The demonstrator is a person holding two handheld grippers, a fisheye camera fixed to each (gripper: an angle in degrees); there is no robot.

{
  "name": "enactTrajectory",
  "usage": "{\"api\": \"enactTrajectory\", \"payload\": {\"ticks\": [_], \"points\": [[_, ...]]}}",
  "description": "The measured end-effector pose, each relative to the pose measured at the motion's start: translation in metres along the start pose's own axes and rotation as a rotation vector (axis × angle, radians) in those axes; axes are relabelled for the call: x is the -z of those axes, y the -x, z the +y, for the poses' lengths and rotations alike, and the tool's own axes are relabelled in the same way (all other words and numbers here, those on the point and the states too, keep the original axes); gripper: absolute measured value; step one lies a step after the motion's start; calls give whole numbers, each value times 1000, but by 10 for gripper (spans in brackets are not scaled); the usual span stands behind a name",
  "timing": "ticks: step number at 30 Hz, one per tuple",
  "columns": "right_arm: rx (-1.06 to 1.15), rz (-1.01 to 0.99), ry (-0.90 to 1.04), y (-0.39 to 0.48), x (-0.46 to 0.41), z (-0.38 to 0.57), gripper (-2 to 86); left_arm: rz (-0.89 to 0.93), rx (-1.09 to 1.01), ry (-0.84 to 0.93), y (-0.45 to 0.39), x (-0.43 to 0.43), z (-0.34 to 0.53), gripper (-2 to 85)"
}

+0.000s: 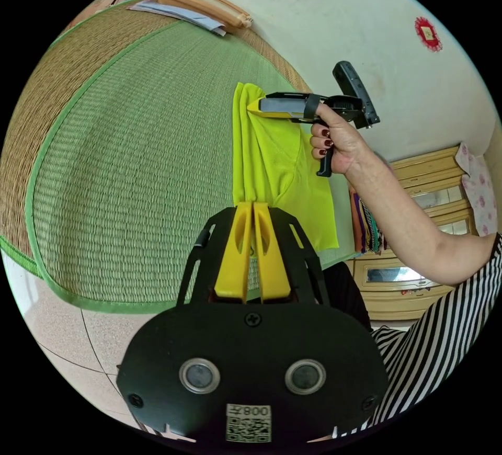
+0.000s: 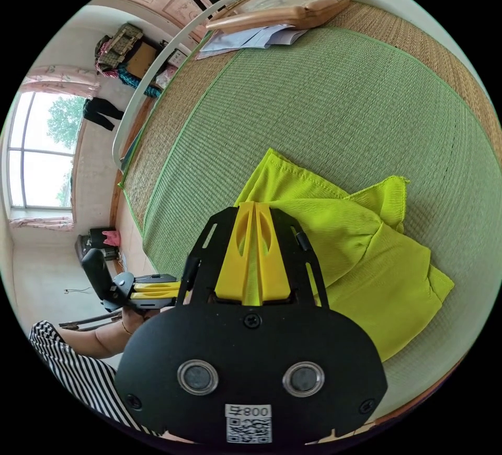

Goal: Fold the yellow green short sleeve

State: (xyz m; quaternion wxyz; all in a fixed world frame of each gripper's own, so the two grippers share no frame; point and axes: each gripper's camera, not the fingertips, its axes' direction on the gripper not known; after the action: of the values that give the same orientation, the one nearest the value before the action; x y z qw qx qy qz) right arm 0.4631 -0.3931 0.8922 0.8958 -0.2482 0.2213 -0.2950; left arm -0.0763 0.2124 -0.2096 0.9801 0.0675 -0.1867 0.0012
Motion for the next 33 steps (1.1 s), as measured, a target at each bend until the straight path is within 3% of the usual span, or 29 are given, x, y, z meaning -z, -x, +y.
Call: {"api": "enactTrajectory", "payload": {"ticks": [10, 33], "points": [[12, 0, -82, 23, 48, 10, 1, -33, 2, -48, 2, 6, 2, 0], [-11, 37, -12, 71, 91, 11, 0, -17, 48, -64, 20, -5, 8, 2]]}}
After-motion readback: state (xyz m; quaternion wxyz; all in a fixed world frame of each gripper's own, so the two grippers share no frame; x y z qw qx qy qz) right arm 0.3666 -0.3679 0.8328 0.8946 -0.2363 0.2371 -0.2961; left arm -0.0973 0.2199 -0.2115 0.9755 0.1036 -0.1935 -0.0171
